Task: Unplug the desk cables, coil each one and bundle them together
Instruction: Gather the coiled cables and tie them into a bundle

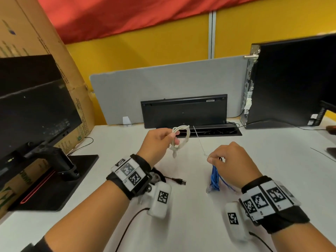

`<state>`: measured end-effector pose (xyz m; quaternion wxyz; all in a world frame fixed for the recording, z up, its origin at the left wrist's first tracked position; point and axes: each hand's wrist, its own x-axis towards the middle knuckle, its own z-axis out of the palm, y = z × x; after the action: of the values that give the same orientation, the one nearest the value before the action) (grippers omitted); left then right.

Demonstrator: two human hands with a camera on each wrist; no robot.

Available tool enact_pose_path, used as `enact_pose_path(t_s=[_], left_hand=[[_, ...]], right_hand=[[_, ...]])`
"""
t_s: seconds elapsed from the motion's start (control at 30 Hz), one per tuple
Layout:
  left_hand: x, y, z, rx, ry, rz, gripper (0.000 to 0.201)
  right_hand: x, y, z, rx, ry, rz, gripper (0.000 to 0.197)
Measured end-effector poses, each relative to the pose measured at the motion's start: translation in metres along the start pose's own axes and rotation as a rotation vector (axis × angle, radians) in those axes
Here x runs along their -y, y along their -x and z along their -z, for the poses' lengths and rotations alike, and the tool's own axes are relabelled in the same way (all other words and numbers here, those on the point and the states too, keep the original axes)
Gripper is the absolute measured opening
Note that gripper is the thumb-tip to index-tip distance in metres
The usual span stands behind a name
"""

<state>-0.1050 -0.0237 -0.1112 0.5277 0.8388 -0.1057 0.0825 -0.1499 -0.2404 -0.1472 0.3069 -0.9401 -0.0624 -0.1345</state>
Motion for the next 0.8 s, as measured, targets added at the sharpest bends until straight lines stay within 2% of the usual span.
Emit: enact_pose_path(t_s=[0.2,0.47,0.8], left_hand=[[-0.005,0.008,-0.018,-0.017,0.273,-0.089,0.022],[-0.007,0.015,-0.051,0.071,0.249,-0.182,0.019],[0.003,0.006,-0.065,0.042,0.281,-0.203,0.016]], right_hand=[[0.002,0.003,0.007,0.008,0.118,-0.023,0.021],[0.008,0.001,0.011,-0.014,0.190,-0.030,0.021],[-0.002,-0.003,0.009,-0.032,0.085,-0.051,0.020]])
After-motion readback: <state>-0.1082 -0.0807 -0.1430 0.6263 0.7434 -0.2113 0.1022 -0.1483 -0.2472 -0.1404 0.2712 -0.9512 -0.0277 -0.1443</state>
